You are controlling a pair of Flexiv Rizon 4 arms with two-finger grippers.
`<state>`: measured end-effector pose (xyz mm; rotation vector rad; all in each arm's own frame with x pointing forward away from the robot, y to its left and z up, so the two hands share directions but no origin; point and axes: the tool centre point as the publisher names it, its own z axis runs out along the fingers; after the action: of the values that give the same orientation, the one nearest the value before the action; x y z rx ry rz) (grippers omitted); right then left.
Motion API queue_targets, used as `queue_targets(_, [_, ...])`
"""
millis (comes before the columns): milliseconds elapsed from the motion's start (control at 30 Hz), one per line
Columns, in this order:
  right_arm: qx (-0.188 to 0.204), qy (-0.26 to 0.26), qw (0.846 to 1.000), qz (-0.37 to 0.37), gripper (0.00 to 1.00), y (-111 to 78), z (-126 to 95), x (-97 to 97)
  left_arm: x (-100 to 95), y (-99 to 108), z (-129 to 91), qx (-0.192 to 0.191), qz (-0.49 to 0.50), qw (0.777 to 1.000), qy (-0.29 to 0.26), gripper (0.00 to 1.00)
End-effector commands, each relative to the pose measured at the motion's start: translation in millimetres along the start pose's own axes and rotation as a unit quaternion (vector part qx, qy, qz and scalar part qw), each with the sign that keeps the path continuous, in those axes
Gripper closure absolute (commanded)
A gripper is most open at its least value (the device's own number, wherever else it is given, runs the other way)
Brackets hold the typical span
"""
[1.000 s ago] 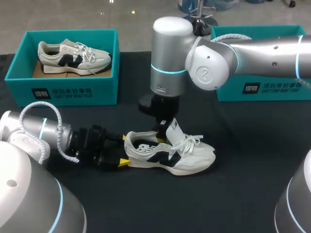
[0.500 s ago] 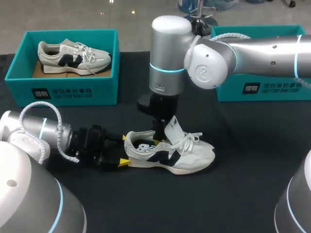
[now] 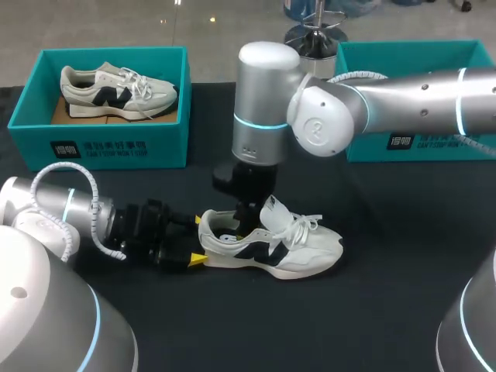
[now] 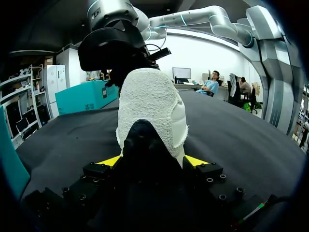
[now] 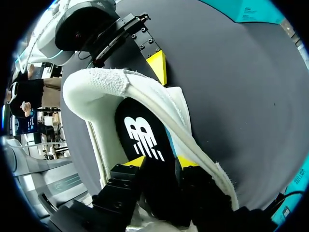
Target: Take the shoe out of the shoebox, open the shoe tongue, remove and reinsert the insole, then place the shoe into the shoebox
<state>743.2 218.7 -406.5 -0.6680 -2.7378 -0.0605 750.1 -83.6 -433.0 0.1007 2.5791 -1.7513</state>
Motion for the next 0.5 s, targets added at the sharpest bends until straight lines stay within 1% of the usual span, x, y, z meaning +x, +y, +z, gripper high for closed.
queue_targets(33, [0.005, 0.012, 1.0, -0.001, 0.61, 4.7, 33, -0.8, 1.8, 4, 2, -0.001, 0.001, 1.0, 0.0, 1.0])
queue_targets(100, [0.007, 0.016, 1.0, 0.0, 0.64, 3.4, 36, 0.8, 1.8, 4, 2, -0.001, 0.001, 1.0, 0.0, 1.0])
queue_targets(167, [0.007, 0.017, 1.0, 0.001, 0.71, 1.8, 36, 2.0, 1.8, 4, 2, -0.001, 0.001, 1.0, 0.0, 1.0])
queue_targets(233, [0.007, 0.017, 1.0, 0.003, 0.93, 0.3, 35, 2.6, 1.8, 4, 2, -0.001, 0.001, 1.0, 0.0, 1.0])
queue_targets(267, [0.007, 0.016, 1.0, 0.004, 1.0, -0.1, 34, 3.0, 1.8, 4, 2, -0.001, 0.001, 1.0, 0.0, 1.0])
queue_targets(500, [0.01, 0.008, 1.0, 0.004, 1.0, 0.2, 25, 5.4, 1.8, 4, 2, -0.001, 0.001, 1.0, 0.0, 1.0])
